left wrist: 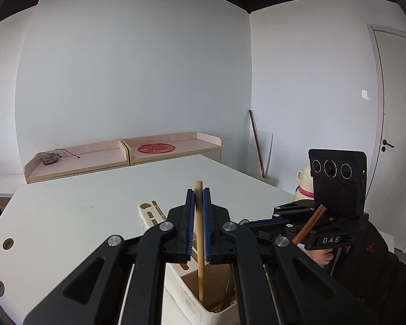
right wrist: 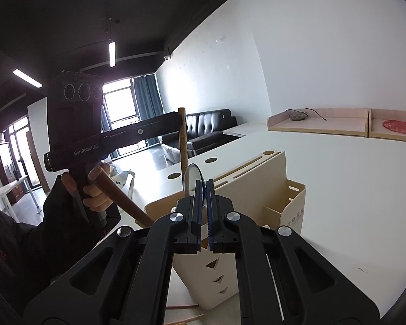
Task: Organize utensils
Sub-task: 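Lower the spoon and chopstick into the holder and open both tools, then move both tools down to the loose utensils beside the holder, then grasp the black spoon with the right tool while the left tool grasps a dark brown chopstick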
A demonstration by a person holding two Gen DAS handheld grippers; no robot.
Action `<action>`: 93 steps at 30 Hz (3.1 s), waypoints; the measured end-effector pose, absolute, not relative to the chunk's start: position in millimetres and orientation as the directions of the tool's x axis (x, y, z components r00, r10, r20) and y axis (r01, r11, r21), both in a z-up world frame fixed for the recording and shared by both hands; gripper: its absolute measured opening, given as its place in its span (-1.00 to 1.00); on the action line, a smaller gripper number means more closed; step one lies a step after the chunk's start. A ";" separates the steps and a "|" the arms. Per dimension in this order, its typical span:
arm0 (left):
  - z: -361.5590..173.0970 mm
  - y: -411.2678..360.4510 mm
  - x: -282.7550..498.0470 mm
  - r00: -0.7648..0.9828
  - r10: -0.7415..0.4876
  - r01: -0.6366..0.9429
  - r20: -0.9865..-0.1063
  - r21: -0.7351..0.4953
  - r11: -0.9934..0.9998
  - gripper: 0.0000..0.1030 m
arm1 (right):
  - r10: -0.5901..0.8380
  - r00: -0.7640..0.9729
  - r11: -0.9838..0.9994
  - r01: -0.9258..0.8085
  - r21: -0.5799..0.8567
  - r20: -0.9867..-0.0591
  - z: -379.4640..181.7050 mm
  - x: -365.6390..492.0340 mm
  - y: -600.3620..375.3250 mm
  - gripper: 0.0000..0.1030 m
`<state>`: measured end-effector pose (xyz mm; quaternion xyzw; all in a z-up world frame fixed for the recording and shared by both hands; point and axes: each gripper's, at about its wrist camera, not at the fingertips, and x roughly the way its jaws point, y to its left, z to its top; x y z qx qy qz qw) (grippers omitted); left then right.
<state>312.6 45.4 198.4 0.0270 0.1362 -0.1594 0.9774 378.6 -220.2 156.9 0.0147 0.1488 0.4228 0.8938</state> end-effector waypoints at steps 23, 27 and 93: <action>205.7 45.0 244.7 0.951 -0.125 0.152 -0.284 0.076 0.985 -0.02 | 0.597 0.761 0.802 -0.551 0.232 -0.253 181.2 379.5 -235.5 -0.52; 202.8 51.2 223.7 0.953 -0.085 0.120 -0.291 0.108 0.987 0.02 | 0.528 0.829 0.827 -0.454 0.331 -0.184 197.9 362.3 -247.4 -0.47; 10.2 -6.7 276.6 0.519 -0.144 0.311 -0.842 0.028 0.950 -0.85 | 0.217 0.454 0.952 -0.295 0.084 -0.864 13.3 256.3 -135.8 -0.80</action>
